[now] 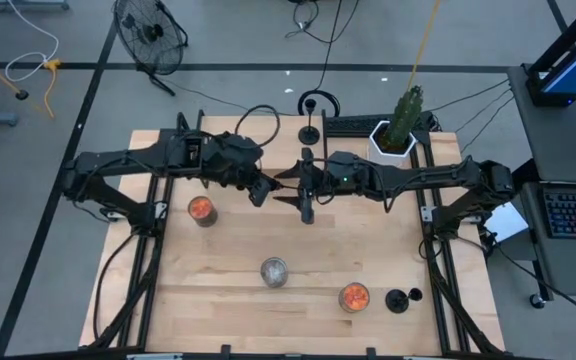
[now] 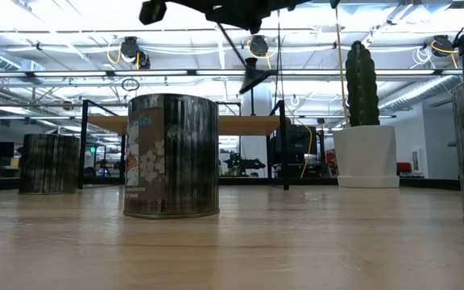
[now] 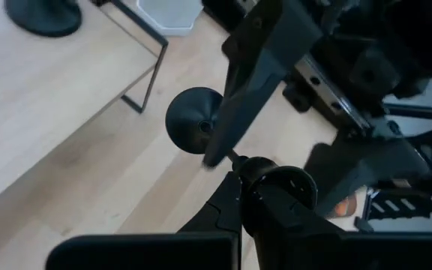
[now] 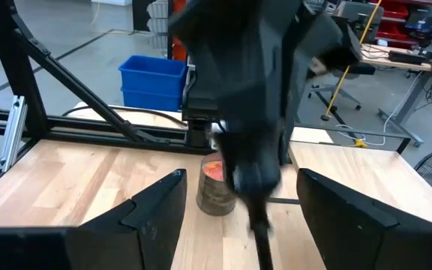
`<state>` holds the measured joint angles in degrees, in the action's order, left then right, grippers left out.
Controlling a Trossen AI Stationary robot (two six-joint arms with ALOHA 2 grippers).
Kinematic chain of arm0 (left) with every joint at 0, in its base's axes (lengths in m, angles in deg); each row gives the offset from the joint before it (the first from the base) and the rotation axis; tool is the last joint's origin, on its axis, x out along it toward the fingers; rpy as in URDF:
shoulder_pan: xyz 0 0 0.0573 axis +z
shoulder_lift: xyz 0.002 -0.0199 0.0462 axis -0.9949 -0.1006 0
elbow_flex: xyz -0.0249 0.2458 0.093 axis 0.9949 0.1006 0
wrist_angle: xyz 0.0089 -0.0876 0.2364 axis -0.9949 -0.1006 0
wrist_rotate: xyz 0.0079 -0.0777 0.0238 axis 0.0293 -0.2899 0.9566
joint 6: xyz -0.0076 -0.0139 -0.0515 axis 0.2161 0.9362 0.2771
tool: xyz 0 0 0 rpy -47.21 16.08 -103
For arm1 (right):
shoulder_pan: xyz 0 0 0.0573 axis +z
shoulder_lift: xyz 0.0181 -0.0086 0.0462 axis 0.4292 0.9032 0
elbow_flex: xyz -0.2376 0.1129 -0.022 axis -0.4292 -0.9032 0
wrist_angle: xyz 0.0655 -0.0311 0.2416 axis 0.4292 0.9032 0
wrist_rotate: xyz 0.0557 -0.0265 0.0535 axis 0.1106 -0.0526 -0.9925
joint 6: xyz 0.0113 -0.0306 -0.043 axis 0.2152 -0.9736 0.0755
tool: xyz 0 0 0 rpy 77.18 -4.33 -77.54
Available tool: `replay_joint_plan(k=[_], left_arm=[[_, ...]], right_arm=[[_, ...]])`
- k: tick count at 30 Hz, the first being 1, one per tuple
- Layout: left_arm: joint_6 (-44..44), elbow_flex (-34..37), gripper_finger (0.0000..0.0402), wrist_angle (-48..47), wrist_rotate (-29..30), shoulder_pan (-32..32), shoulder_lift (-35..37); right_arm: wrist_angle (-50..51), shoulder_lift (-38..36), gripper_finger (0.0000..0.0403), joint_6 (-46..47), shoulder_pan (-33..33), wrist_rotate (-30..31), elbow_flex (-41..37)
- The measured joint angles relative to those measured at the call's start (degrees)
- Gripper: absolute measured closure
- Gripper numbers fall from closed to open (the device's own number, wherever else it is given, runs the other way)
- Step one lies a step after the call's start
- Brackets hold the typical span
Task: Pick & Place candle stick holders
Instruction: Put the left black candle holder on the shelf
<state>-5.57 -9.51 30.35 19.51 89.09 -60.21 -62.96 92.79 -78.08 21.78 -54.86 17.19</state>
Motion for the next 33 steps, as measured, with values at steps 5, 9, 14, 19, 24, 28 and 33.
replay_joint_plan(k=[5,9,14,19,24,28,33], left_arm=[[-0.01,0.00,0.0394,1.90,-0.52,0.00,-2.06],[0.11,0.00,0.0394,2.55,-1.02,0.11,-3.18],[0.21,0.00,0.0394,2.78,-1.20,0.33,-3.09],[0.02,0.00,0.0394,2.77,-1.21,0.48,-3.10],[-0.09,0.00,0.0394,2.71,-1.20,0.48,-3.10],[-0.51,0.00,0.0394,2.56,-1.18,0.48,-3.14],[-0.64,0.03,0.0394,1.91,-0.96,0.48,-3.16]], right_arm=[[0.04,0.00,0.0155,0.20,0.00,0.27,0.00],[0.95,0.00,0.0155,0.24,0.00,0.37,-0.02],[2.98,0.00,0.0155,0.27,0.00,1.76,-0.04],[3.00,0.00,0.0156,0.27,0.00,1.71,-0.07],[2.95,0.00,0.0156,1.22,0.00,1.69,-0.07],[2.97,0.00,0.0156,1.23,0.00,1.70,-0.07],[2.64,0.00,0.0178,1.27,0.00,1.71,-0.07]])
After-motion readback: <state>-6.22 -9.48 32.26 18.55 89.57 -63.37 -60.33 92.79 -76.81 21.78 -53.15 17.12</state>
